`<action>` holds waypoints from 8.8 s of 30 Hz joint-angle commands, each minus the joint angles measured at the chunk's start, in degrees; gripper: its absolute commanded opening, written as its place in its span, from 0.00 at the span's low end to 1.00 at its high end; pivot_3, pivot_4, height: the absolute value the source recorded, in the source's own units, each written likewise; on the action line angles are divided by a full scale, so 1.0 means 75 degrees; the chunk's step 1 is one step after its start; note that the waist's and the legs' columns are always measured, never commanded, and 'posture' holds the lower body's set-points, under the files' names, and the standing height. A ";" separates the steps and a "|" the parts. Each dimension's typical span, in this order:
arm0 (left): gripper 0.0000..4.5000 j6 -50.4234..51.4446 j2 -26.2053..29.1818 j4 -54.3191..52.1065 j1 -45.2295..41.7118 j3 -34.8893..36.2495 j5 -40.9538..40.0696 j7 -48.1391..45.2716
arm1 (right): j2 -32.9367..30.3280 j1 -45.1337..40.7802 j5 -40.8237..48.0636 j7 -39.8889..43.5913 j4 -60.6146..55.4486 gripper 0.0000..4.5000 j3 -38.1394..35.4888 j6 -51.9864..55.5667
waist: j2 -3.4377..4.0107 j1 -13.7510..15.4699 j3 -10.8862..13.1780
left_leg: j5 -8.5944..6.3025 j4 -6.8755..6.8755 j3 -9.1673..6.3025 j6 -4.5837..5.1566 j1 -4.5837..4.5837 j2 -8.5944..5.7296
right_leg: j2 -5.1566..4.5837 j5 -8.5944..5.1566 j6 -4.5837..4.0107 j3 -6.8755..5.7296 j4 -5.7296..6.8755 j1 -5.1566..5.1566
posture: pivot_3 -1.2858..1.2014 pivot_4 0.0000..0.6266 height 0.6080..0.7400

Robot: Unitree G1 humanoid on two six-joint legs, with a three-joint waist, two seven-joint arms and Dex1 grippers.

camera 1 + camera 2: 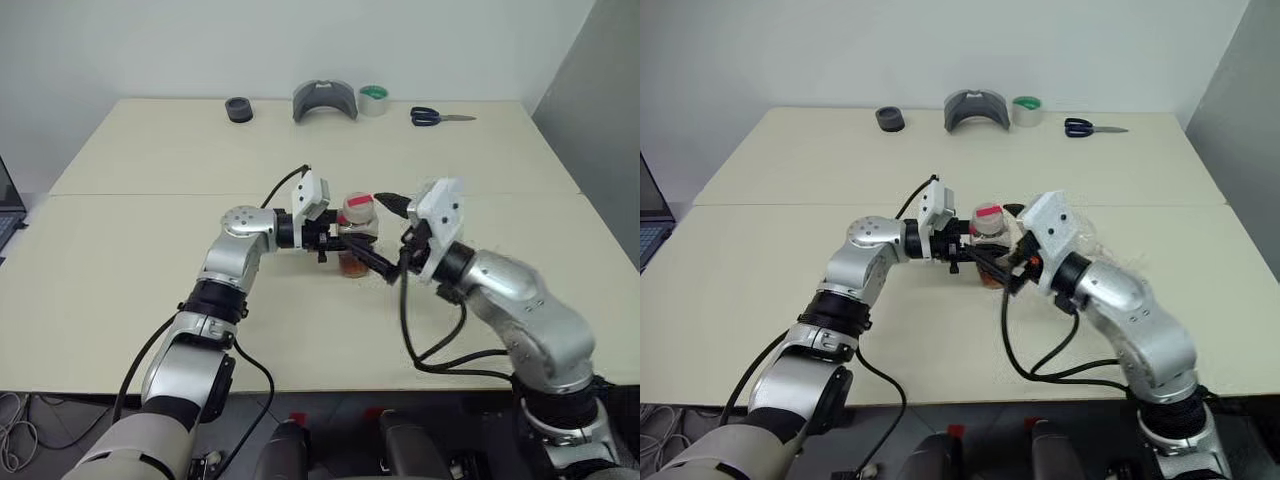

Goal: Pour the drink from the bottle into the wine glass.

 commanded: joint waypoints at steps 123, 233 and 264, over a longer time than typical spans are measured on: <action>0.40 0.0131 0.0383 -0.0560 -0.0220 0.0167 -0.0144 -0.0404 | -0.1216 -0.0786 0.1457 0.1715 0.0513 1.00 -0.1154 0.0122 | 0.0007 -0.0014 0.0019 | 0.0000 0.0002 0.0006 0.0002 -0.0004 -0.0003 | -0.0004 0.0001 -0.0001 0.0002 0.0000 -0.0002 | 0.52 0.24 1.00; 0.40 0.0106 0.0406 -0.0748 0.0063 0.0242 -0.0145 -0.0295 | -0.0963 -0.0648 0.0659 0.1037 0.0287 0.39 -0.1085 -0.0696 | 0.0007 0.0007 0.0019 | 0.0000 0.0003 0.0001 0.0002 -0.0007 -0.0002 | -0.0009 0.0001 -0.0001 0.0000 0.0000 -0.0001 | 0.52 0.24 1.00; 0.40 0.0293 0.1350 -0.1193 0.0758 0.1311 -0.0156 0.1417 | -0.2893 0.2212 -0.2786 0.0048 0.1109 1.00 -0.0555 -0.2038 | 0.0005 -0.0002 0.0020 | -0.0001 0.0001 0.0011 0.0002 0.0001 -0.0001 | 0.0002 0.0000 0.0001 0.0007 0.0000 0.0003 | 0.52 0.24 1.00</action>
